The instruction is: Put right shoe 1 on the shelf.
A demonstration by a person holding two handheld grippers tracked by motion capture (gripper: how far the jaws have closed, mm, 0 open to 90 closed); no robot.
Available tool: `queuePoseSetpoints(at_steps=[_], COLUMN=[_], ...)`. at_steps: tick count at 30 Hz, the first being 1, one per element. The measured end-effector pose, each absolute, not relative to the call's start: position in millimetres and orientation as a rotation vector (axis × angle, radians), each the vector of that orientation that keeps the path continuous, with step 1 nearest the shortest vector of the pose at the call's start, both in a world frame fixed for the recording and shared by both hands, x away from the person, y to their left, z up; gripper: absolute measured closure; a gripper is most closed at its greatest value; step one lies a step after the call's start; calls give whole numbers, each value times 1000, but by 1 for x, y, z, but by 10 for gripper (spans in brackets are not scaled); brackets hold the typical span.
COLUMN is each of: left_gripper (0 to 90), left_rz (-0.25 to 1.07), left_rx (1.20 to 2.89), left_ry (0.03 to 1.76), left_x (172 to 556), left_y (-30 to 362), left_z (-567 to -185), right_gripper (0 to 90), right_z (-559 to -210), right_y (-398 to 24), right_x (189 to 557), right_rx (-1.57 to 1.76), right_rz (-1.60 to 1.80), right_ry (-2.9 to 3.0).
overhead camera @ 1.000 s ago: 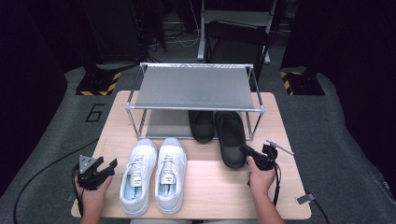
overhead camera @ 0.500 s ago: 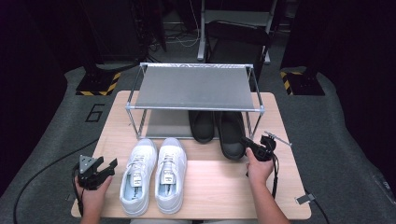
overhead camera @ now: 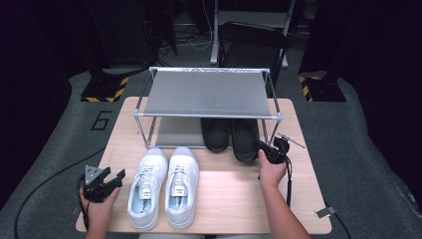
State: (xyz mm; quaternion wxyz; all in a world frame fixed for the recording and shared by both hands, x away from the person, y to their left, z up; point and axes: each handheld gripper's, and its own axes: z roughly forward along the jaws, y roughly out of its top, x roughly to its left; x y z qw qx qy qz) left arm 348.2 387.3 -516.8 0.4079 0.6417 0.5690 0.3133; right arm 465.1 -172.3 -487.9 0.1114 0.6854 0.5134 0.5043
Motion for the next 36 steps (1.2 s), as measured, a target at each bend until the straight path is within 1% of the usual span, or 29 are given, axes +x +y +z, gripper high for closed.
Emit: queuePoseSetpoints(at_steps=[14,18,24,36], left_gripper=[386,386,386,386], left_rz=[777,790,779,777], left_rx=[1638,1618,1626,1626], left_ry=[1437,1433,1441,1445], left_x=[348,348,347,346], left_y=[388,386,388,389], left_z=[-517,-519,-518,-518], right_gripper=[668,668,667,667], right_z=[-503,-506,-505,-509], right_y=[-169,-166,-160,-163], right_x=[484,487,492,497], right_rx=[1997,1990,1986,1981], right_rz=[1488,1497,1509,1505], right_ry=[1471,1466,1455,1426])
